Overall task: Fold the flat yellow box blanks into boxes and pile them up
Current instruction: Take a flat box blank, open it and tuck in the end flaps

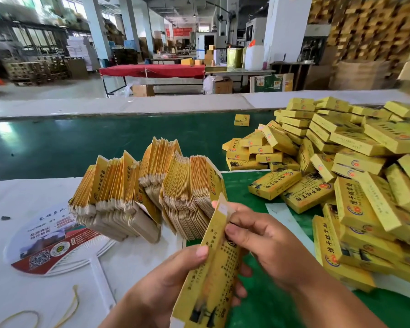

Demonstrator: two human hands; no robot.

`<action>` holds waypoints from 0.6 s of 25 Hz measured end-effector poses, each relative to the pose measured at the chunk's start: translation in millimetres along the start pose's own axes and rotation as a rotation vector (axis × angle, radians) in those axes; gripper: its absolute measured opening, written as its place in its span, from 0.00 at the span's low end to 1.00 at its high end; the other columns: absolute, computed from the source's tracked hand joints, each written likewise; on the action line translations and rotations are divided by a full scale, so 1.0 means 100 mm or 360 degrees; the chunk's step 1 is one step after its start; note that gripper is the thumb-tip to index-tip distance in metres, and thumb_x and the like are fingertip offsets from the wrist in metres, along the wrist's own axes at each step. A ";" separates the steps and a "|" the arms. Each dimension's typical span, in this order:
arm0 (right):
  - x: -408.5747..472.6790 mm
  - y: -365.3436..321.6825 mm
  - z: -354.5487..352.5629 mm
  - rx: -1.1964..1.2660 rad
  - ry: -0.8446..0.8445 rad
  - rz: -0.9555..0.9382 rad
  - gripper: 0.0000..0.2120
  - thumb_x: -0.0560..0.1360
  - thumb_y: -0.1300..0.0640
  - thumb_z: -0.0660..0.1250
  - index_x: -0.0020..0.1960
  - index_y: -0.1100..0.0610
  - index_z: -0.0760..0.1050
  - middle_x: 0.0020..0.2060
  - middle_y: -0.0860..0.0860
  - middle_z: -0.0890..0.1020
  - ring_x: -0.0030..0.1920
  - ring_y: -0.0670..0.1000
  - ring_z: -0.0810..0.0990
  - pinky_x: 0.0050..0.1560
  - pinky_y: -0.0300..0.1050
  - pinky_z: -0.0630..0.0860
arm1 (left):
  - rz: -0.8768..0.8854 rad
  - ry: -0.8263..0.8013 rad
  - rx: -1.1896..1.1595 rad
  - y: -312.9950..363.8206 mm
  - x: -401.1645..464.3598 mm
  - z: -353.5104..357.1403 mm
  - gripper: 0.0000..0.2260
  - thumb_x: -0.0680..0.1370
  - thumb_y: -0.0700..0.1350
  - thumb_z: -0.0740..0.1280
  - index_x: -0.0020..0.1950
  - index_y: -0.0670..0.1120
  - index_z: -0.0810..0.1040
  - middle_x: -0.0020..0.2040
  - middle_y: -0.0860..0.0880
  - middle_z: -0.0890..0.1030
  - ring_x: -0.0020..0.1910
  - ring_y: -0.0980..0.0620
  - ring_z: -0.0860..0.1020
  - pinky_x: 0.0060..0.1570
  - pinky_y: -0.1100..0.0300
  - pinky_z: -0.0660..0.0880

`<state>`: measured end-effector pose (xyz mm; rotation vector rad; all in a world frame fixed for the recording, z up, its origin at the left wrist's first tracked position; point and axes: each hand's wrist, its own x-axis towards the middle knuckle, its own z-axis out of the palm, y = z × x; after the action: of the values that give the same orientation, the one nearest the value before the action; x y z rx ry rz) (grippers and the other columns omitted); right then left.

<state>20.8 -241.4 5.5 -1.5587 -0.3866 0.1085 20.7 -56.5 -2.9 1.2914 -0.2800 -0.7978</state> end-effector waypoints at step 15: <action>-0.02 0.07 0.10 -0.0511 0.0246 0.0099 0.22 0.66 0.32 0.71 0.53 0.44 0.84 0.46 0.42 0.87 0.48 0.45 0.85 0.50 0.48 0.82 | 0.0598 0.0377 0.0235 -0.15 0.12 -0.11 0.29 0.63 0.53 0.82 0.60 0.49 0.78 0.55 0.38 0.83 0.54 0.36 0.82 0.54 0.41 0.79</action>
<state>17.3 -232.6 -2.3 -1.8829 -0.2409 -0.0281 30.5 -57.1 -23.0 1.4031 -0.3821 -0.3062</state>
